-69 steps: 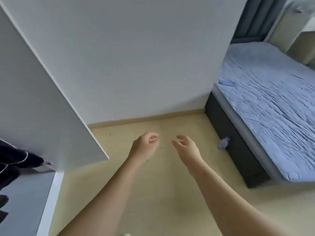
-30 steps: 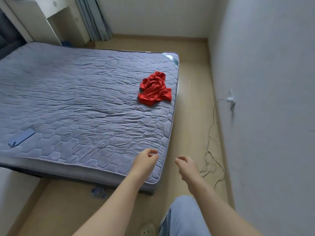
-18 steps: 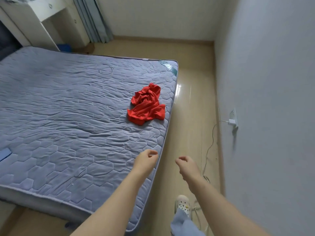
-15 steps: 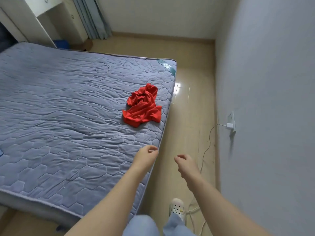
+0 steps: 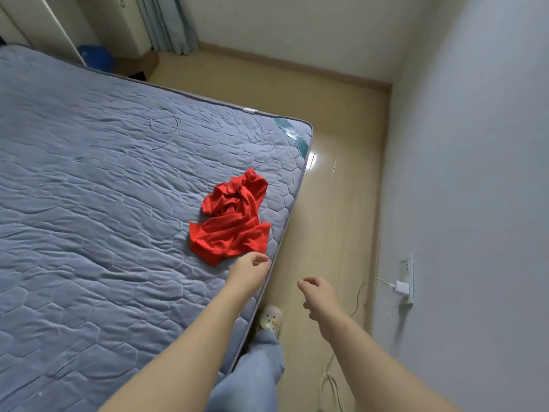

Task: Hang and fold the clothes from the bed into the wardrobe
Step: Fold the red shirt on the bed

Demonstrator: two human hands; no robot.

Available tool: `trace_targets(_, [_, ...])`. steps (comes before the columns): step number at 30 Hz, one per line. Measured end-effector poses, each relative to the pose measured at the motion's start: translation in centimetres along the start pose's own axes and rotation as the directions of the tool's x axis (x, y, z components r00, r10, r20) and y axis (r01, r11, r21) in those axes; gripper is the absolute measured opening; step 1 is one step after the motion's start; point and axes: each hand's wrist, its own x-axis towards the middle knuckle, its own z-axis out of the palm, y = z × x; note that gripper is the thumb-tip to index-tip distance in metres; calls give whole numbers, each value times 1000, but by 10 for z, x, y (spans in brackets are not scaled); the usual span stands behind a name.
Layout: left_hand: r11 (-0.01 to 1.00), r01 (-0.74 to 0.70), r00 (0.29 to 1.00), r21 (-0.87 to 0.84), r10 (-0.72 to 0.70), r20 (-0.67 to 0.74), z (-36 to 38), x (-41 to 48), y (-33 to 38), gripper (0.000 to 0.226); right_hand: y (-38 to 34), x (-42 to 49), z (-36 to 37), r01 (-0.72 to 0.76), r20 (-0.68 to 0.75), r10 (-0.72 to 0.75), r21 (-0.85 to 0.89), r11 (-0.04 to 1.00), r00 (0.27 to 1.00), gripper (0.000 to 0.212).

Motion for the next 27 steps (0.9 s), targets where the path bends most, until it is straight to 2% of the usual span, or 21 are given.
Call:
trace_targets(5, [999, 41, 999, 22, -40, -37, -25, 72, 41, 14, -78, 60, 10, 38, 36, -36, -78, 996, 999, 22])
trace_targets(9, [995, 97, 993, -17, -98, -72, -39, 116, 63, 10, -121, 97, 19, 54, 134, -41, -95, 994, 990, 19])
trace_targets(15, [974, 200, 958, -108, -218, -186, -46, 190, 75, 16, -175, 174, 32, 116, 275, -39, -273, 955, 961, 25])
trace_targets(18, [942, 282, 917, -182, -320, -237, -42, 220, 73, 19, -193, 216, 34, 125, 356, 14, -365, 922, 934, 25])
trace_targets(23, [840, 463, 808, -282, -531, -255, -25, 264, 62, 13, -218, 292, 42, 183, 435, 102, -565, 804, 895, 35])
trace_targets(27, [784, 518, 756, -342, -607, -247, -15, 305, 46, 13, -214, 347, 70, 222, 460, 162, -670, 708, 873, 41])
